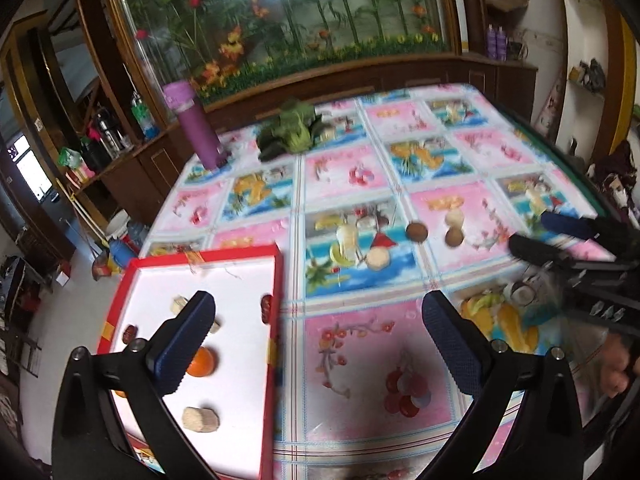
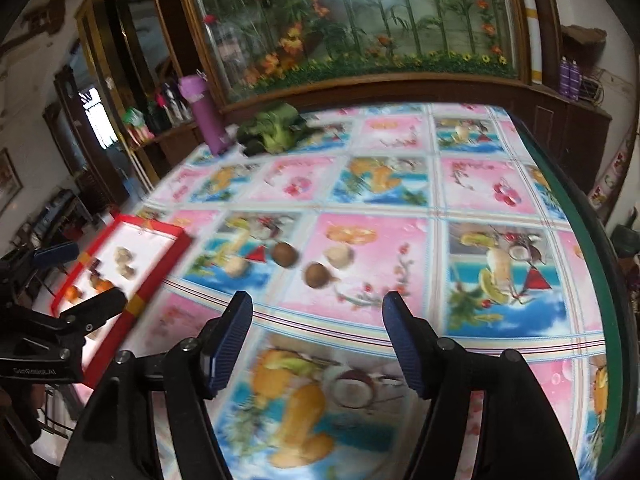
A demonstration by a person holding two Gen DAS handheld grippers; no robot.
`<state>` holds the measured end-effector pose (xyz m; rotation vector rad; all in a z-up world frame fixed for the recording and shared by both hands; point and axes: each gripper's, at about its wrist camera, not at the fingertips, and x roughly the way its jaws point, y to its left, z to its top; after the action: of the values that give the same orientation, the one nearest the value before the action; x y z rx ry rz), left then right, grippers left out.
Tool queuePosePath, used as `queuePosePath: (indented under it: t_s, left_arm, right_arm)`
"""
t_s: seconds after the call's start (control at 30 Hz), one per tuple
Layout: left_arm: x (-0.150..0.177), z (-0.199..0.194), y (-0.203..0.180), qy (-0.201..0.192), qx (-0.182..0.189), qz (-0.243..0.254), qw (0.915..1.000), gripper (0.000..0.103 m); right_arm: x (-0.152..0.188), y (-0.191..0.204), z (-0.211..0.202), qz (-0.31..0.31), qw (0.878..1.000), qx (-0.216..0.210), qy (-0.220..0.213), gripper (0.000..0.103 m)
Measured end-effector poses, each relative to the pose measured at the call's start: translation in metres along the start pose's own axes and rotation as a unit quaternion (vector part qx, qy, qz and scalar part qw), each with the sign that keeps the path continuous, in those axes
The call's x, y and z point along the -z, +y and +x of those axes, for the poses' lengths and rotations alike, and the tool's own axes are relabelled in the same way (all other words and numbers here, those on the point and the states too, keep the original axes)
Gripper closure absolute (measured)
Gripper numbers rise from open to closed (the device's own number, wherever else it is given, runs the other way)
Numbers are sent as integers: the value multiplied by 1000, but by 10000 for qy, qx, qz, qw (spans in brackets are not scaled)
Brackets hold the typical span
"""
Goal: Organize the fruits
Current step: 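Move both open tools back over the remaining items on the tablecloth, then grasp a brown round fruit with the right tool while the left grasps a beige round cake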
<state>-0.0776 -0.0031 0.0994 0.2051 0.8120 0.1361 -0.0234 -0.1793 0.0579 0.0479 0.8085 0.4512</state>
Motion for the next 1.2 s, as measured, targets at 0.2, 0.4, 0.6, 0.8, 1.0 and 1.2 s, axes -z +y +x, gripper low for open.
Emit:
queuePosePath:
  t_s: [0.2, 0.4, 0.6, 0.8, 1.0, 1.2]
  left_arm:
    - [13, 45, 7, 691, 113, -190, 9974, 0]
    - [9, 65, 15, 867, 182, -300, 9956, 0]
    - [-10, 84, 8, 880, 205, -24, 9959, 0]
    - [-21, 104, -9, 933, 460, 457, 9935, 0]
    - [-25, 120, -13, 1006, 652, 420, 9919, 0]
    - [-28, 130, -15, 1022, 741, 462, 9909, 0]
  right_arm:
    - [-1, -3, 26, -70, 9995, -1, 314, 36]
    - [-10, 20, 45, -442, 9981, -1, 430, 36]
    - [-13, 26, 61, -421, 9979, -12, 499, 38]
    - [-10, 25, 75, -383, 9966, -16, 731, 58]
    - [-11, 24, 80, -403, 9967, 6, 707, 64]
    - [-12, 25, 81, -481, 9966, -18, 663, 64]
